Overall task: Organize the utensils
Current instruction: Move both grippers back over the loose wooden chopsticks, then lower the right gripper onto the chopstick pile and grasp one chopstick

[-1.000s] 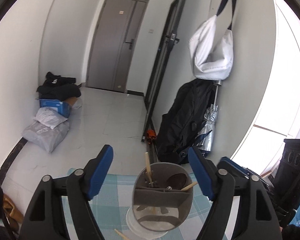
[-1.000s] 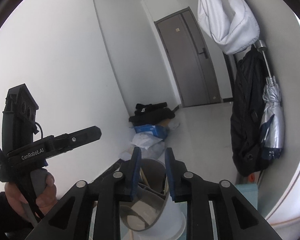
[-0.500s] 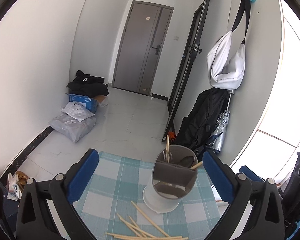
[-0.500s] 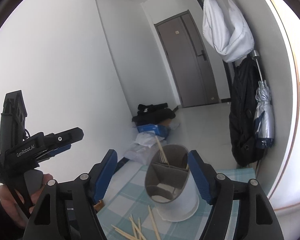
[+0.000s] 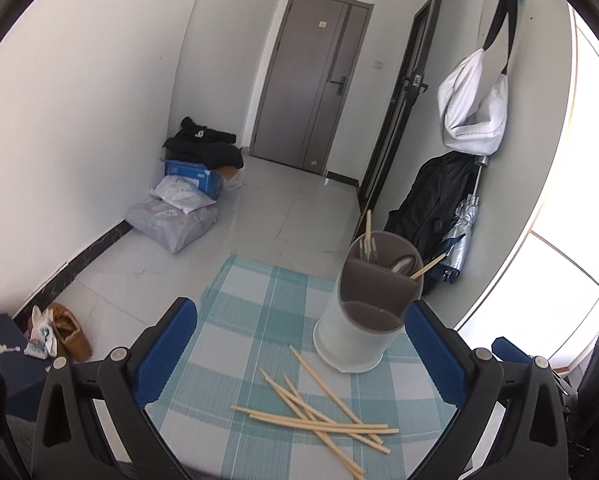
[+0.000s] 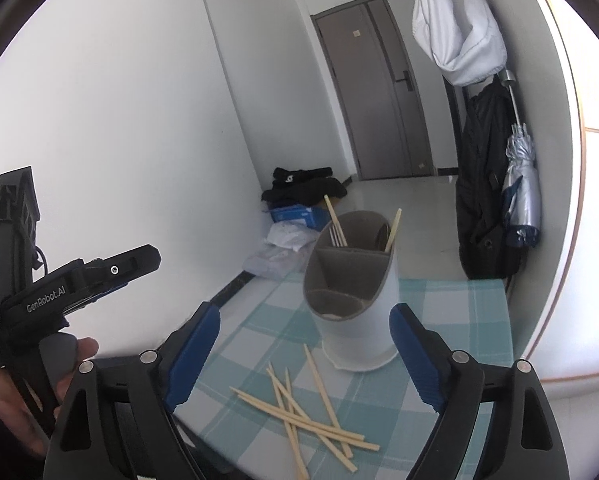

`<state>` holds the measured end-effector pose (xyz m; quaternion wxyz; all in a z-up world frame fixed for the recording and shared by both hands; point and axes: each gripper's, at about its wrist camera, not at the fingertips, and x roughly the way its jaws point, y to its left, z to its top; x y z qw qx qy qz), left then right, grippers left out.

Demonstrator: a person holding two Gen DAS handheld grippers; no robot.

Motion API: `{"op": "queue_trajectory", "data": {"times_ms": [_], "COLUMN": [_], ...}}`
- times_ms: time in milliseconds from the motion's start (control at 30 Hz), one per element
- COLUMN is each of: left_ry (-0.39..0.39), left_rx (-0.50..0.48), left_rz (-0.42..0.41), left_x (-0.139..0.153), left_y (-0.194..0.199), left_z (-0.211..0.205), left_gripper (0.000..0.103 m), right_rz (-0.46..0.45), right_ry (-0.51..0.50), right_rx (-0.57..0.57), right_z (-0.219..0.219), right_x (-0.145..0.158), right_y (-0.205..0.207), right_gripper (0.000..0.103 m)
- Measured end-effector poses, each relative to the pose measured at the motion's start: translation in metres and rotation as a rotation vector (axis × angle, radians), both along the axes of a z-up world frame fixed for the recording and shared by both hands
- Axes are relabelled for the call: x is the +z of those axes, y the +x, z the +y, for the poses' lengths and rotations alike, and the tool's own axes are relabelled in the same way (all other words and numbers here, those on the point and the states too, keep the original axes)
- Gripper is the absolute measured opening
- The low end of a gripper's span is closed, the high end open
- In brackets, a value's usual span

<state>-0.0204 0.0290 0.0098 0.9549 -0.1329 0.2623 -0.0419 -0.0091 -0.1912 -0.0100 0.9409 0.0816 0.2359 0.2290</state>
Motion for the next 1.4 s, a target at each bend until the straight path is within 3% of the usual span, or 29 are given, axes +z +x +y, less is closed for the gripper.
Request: {"op": "queue_trajectory", "data": {"times_ms": [367, 533, 700, 1000, 1267, 1400], "left_ry": [-0.048, -0.05, -0.115, -0.235, -0.341, -0.369], "left_rx": [0.052, 0.046, 0.059, 0.097, 0.155, 0.172], "left_rz": [0.108, 0.115, 0.169, 0.243, 0.289, 0.292], "left_x": [-0.052, -0.054, -0.064, -0.076, -0.081, -0.08], "left_y": [-0.008, -0.005, 0.002, 0.014, 0.028, 0.029], "left_z": [0.015, 0.022, 0.039, 0.068, 0.103, 0.109], "left_gripper": [0.102, 0.102, 0.102, 0.102, 0.102, 0.102], "right_rz": [0.125, 0.208, 0.275, 0.346, 0.395, 0.409], "right_ry": [-0.094, -0.13, -0.172, -0.3, -0.41, -0.508], "right_rx": [0.033, 0.042, 0.055, 0.17, 0.355, 0.437], "right_z": [0.018, 0.023, 0.032, 0.077, 0.129, 0.153], "right_x": [-0.04, -0.061, -0.076, -0.094, -0.11, -0.121], "right_y": [0.002, 0.011, 0.024, 0.056, 0.067, 0.069], "right_gripper": [0.087, 0.087, 0.084, 0.065, 0.053, 0.039]}}
